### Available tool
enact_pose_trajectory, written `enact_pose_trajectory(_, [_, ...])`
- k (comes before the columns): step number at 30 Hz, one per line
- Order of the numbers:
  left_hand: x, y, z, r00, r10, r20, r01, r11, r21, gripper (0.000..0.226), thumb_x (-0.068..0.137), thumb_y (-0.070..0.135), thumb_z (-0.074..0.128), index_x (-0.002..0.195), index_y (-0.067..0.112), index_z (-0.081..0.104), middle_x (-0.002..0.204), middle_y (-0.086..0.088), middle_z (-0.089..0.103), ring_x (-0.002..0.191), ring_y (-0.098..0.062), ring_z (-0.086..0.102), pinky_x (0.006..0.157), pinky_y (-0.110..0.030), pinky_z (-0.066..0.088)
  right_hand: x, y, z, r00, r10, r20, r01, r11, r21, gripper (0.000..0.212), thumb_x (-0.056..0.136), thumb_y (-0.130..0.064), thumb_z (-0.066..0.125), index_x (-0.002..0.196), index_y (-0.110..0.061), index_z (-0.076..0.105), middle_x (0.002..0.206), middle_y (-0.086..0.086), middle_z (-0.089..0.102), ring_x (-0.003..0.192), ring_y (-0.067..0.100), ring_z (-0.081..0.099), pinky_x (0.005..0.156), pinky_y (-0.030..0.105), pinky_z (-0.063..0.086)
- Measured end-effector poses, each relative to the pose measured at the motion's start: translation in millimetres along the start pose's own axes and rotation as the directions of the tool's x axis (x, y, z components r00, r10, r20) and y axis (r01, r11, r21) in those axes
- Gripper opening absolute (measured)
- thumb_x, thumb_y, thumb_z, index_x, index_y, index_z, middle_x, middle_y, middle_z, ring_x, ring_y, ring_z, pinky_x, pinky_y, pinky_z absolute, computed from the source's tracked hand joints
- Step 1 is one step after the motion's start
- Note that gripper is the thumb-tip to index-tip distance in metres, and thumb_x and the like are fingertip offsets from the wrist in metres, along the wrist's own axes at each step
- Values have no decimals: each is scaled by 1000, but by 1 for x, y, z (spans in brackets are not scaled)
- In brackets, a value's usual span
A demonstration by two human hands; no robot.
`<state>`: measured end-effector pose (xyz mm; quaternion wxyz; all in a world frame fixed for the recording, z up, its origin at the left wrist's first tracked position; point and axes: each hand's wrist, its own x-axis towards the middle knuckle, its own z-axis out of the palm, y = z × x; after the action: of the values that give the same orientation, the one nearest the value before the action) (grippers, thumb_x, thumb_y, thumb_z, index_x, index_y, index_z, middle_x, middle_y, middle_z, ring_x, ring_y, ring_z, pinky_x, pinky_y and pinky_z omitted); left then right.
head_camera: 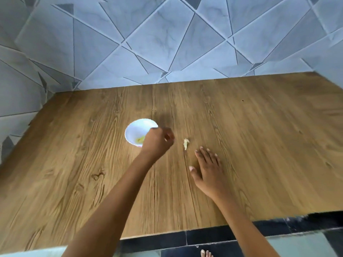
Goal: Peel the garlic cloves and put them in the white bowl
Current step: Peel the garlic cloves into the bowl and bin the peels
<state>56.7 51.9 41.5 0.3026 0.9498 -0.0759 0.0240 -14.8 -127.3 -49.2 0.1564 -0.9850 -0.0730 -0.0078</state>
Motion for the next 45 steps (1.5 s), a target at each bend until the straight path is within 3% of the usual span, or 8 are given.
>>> enact_pose_trajectory(5, [0, 17, 54, 997, -73, 1, 72, 996, 51, 23, 79, 20, 67, 98, 8, 66, 94, -9, 68, 87, -26, 63, 71, -31, 48, -5, 2, -5, 998, -9, -69, 23, 979, 201, 62, 98, -44, 35, 149, -16, 16, 157, 2, 17, 145, 13, 8, 116, 26, -2])
enact_pose_trajectory(12, [7, 32, 83, 978, -186, -93, 186, 983, -11, 19, 85, 26, 64, 89, 8, 69, 83, -8, 69, 80, -25, 63, 67, -31, 50, -8, 13, -14, 979, 36, -200, 68, 869, 490, 49, 96, -28, 51, 141, -13, 39, 143, 1, 44, 135, 13, 35, 112, 28, 27])
enact_pose_trajectory(18, [-1, 36, 75, 971, -236, -20, 206, 882, -425, 12, 82, 15, 72, 88, 4, 69, 72, -7, 65, 64, -17, 60, 66, -30, 50, 20, 24, -32, 983, 183, -2, -88, 480, 873, 33, 95, -17, 52, 128, -18, 52, 126, -8, 54, 110, 2, 53, 82, 4, 40])
enact_pose_trajectory(22, [-8, 42, 60, 967, -189, 173, 255, 769, -586, 11, 88, 9, 64, 92, -1, 68, 72, -9, 63, 60, -10, 59, 59, -20, 52, 44, 29, -47, 978, 113, 174, -188, 131, 973, 26, 92, -13, 57, 117, -12, 62, 104, -2, 67, 89, 7, 65, 76, 17, 53])
enact_pose_trajectory(26, [-13, 41, 48, 957, -170, 237, 278, 773, -570, 18, 91, 13, 60, 96, -3, 68, 76, -14, 63, 63, -12, 59, 60, -17, 51, 57, 28, -49, 960, 76, 270, -271, 2, 963, 23, 85, -8, 64, 107, -2, 65, 91, 4, 71, 78, 10, 68, 71, 19, 55])
enact_pose_trajectory(31, [-17, 38, 47, 973, -161, 164, 226, 792, -567, 16, 86, 16, 68, 91, 1, 72, 68, -4, 66, 54, 0, 58, 56, -12, 47, 61, 18, -46, 956, 104, 275, -273, -30, 961, 11, 84, -7, 66, 94, -5, 68, 85, 0, 73, 79, 8, 70, 67, 16, 55])
enact_pose_trajectory(36, [-16, 35, 48, 981, -174, 90, 196, 845, -498, 17, 85, 15, 69, 87, -2, 72, 76, -23, 68, 61, -14, 60, 65, -28, 55, 63, 11, -43, 966, 118, 229, -231, -2, 973, 7, 84, -4, 66, 90, -5, 68, 81, -1, 72, 74, 5, 70, 64, 15, 54])
enact_pose_trajectory(45, [-13, 27, 50, 963, -223, 153, 269, 848, -457, 13, 89, 13, 64, 82, 4, 71, 69, -11, 65, 54, -7, 55, 57, -17, 49, 60, 5, -34, 957, 189, 218, -226, 20, 974, 10, 84, 3, 62, 90, -3, 67, 77, -5, 68, 68, 2, 68, 65, 16, 56])
